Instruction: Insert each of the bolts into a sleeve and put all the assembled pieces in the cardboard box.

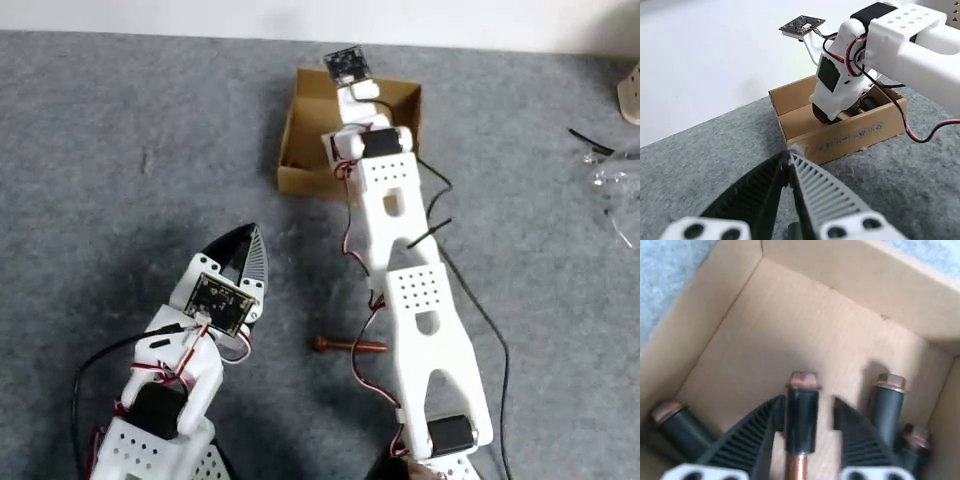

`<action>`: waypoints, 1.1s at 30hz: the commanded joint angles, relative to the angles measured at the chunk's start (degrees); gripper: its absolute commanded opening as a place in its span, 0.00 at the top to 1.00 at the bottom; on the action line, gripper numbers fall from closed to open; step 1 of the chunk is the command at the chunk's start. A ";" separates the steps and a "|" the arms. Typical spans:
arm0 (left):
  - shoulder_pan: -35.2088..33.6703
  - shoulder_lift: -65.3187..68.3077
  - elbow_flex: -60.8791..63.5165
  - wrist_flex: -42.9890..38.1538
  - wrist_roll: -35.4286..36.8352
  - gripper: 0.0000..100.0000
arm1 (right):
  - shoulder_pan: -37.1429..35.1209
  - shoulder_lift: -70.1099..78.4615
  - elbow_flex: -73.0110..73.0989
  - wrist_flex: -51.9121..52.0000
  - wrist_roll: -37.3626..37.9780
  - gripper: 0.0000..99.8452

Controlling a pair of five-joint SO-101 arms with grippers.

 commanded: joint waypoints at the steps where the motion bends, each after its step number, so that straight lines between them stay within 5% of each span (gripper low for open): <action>1: 0.57 0.04 1.19 -0.18 0.35 0.99 | -0.04 -1.98 -2.95 1.98 -0.18 0.70; 19: 0.40 0.04 1.19 -0.18 0.35 0.99 | 0.75 -20.88 -11.21 25.45 -0.18 0.70; 33: -6.73 0.04 1.19 -2.64 0.62 0.99 | -15.16 -38.29 -11.12 30.73 -0.53 0.70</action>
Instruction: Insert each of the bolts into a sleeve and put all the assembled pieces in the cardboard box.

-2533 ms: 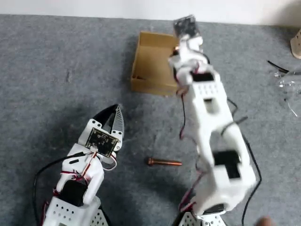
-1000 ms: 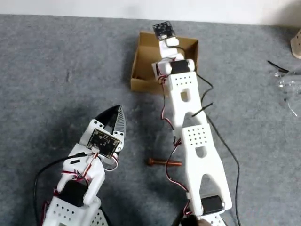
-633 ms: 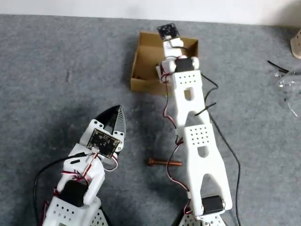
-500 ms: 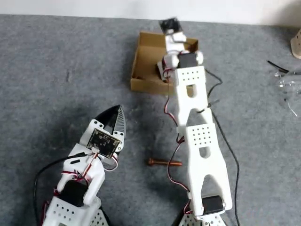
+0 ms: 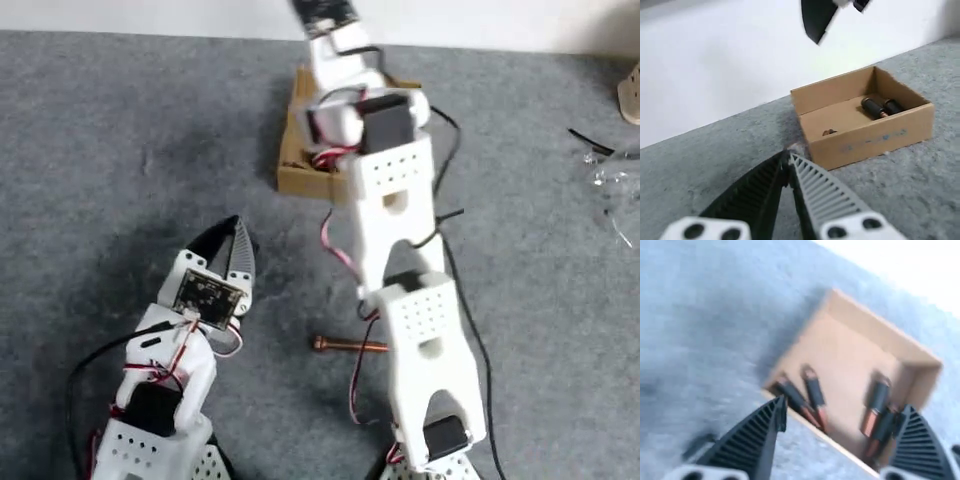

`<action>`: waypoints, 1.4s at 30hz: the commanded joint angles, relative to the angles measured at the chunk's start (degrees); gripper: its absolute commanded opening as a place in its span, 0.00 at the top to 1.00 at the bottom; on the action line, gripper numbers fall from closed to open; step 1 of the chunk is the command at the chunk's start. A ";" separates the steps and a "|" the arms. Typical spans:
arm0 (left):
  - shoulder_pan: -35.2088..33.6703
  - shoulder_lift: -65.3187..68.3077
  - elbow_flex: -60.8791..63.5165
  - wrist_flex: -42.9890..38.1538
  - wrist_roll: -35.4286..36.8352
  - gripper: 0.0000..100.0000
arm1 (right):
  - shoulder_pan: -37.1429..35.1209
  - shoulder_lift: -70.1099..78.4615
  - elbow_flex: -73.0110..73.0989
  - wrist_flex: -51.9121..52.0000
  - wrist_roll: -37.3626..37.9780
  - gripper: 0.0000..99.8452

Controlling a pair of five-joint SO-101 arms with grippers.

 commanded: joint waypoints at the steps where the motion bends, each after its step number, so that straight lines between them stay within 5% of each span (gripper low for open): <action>1: -2.07 0.04 1.19 -1.41 0.62 0.99 | -5.67 -5.76 -8.04 1.27 -0.53 0.70; 11: -2.07 0.04 1.19 -1.41 0.62 0.99 | -11.91 -13.23 -3.56 1.36 -0.26 0.70; 22: -2.68 -0.04 1.19 -1.41 0.62 0.99 | -12.18 -38.55 43.03 0.92 -0.26 0.70; 27: -6.64 -0.22 1.19 -1.58 0.53 0.99 | -12.09 -46.64 60.79 -3.74 -0.53 0.70; 37: -19.38 -0.57 1.19 -0.62 0.70 0.99 | -16.75 -48.66 95.34 -29.32 -6.15 0.70; 42: -30.29 -0.66 -0.40 5.71 1.67 0.99 | -19.91 -48.57 98.42 -34.33 -18.90 0.70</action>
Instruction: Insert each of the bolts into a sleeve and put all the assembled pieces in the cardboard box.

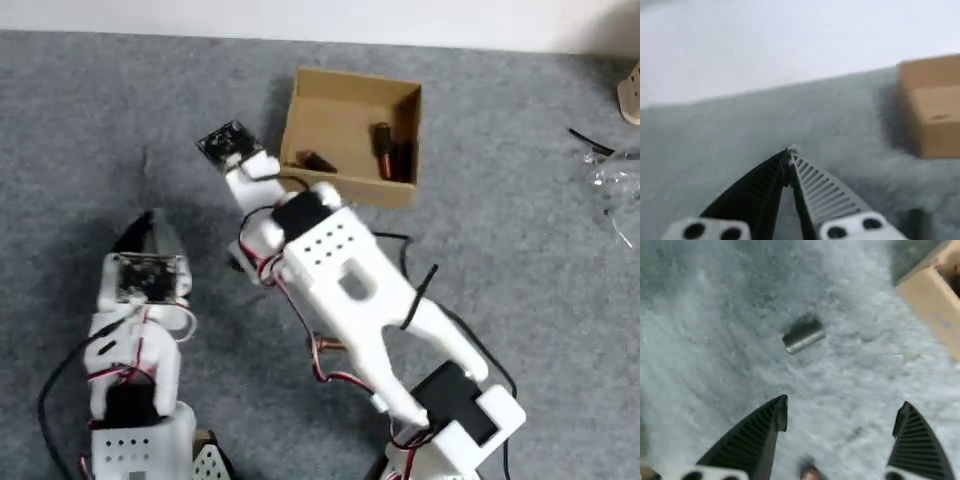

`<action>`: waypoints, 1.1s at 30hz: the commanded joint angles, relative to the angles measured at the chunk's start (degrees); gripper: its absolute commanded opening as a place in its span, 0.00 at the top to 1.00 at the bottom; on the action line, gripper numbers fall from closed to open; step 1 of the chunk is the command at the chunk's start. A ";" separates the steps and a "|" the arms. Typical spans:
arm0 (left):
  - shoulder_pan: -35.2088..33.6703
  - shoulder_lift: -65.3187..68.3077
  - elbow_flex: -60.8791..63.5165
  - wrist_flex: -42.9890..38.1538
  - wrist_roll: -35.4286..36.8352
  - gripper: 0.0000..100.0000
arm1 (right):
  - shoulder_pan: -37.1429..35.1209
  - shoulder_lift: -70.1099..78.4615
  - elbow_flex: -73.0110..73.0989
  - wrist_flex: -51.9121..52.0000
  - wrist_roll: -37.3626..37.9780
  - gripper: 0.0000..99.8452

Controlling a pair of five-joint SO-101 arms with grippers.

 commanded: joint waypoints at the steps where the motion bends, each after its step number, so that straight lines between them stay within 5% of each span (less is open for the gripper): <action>1: -9.80 -0.66 -1.10 5.36 3.43 0.99 | -2.59 -2.51 0.31 -4.26 -11.60 0.70; 4: -13.23 -0.66 -1.45 7.03 8.09 0.99 | -2.68 -2.51 0.22 -4.70 -18.46 0.70; 15: -13.58 -0.57 1.10 2.02 7.82 0.99 | -4.88 7.34 -2.15 -12.79 -30.77 0.70; 25: -13.23 -0.31 1.10 1.85 7.82 0.99 | -5.49 20.62 -20.09 -3.74 -42.02 0.70; 33: -13.23 -0.22 1.10 1.85 7.82 0.99 | -5.58 30.73 -24.40 -3.03 -43.08 0.70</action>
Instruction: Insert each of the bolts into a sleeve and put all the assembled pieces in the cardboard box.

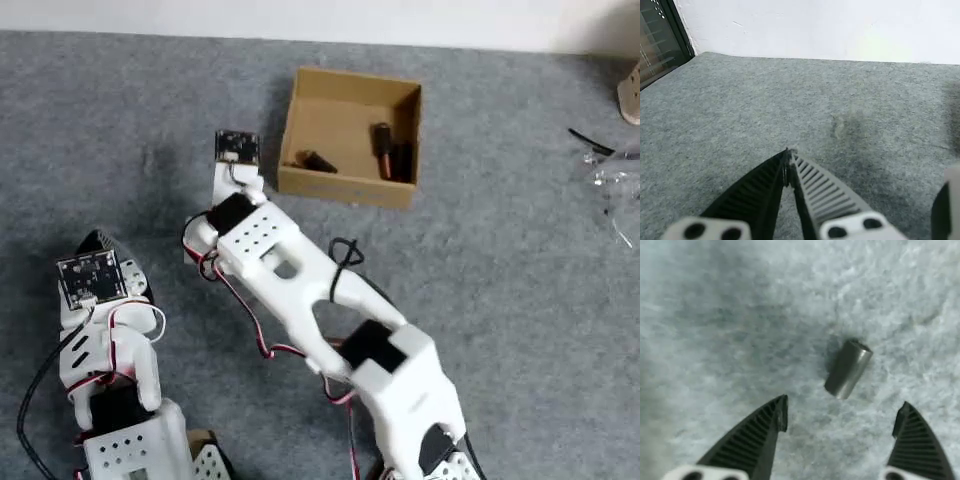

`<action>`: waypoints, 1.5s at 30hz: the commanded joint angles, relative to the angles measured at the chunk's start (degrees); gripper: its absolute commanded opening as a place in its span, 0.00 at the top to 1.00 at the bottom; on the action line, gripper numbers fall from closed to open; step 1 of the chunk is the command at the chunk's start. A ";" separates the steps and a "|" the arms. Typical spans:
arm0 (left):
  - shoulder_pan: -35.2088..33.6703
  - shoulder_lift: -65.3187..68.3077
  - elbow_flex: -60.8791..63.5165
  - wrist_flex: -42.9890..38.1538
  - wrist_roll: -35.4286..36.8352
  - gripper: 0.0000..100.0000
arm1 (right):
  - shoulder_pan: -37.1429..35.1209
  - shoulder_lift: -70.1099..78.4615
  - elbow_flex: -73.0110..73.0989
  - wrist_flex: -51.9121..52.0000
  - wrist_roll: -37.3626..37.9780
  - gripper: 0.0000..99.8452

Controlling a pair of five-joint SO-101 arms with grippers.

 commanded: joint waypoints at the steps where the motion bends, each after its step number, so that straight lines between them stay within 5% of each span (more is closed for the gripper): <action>1: -0.40 -0.22 1.10 -1.32 0.53 0.99 | -0.31 2.51 -4.44 -1.36 -0.79 0.70; 45: -0.31 -0.13 1.10 -1.32 0.53 0.99 | 1.98 11.21 -11.12 -1.80 -0.79 0.70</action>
